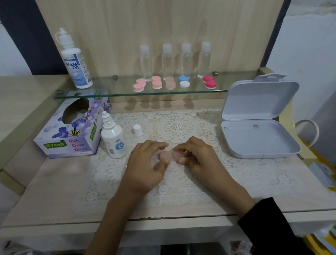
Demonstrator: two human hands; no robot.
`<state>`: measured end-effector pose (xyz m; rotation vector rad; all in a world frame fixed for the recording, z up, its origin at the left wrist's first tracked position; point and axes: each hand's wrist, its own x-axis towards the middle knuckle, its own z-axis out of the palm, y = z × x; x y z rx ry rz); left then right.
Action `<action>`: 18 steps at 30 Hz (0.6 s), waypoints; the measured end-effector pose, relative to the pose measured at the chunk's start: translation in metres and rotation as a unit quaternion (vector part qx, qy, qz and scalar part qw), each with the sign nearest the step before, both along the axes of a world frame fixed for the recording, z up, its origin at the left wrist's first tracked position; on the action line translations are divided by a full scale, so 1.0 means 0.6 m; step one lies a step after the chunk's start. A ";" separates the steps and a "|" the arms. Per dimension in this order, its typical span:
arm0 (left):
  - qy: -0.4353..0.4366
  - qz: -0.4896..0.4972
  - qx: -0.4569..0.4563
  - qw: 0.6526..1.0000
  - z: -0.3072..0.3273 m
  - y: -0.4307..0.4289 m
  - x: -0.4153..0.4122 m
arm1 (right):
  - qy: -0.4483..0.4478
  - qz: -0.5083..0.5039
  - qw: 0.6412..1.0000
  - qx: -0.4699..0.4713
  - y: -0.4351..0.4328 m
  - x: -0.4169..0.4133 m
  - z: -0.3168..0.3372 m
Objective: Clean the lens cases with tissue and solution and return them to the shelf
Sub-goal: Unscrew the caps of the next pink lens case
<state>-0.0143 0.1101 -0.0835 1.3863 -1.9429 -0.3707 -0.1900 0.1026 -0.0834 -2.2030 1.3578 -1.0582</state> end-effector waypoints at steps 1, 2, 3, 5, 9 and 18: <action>0.005 -0.002 0.002 1.000 -0.001 0.000 0.001 | 0.002 -0.001 1.000 0.000 0.000 0.000 0.000; 0.009 -0.001 0.002 1.000 -0.001 -0.001 0.002 | 0.003 -0.003 1.000 0.001 -0.001 0.000 0.000; 0.013 0.003 0.002 1.000 0.000 -0.002 0.002 | 0.004 -0.003 1.000 0.001 -0.001 0.001 0.000; 0.024 0.015 0.006 1.000 0.001 -0.002 0.002 | 0.006 -0.002 1.000 0.001 -0.001 0.000 0.000; 0.047 0.032 0.010 0.998 0.001 -0.003 0.003 | 0.004 0.001 1.000 0.000 0.000 0.000 -0.001; 0.027 0.021 0.010 0.999 0.002 -0.004 -0.001 | -0.002 -0.004 1.000 -0.006 0.000 0.001 -0.004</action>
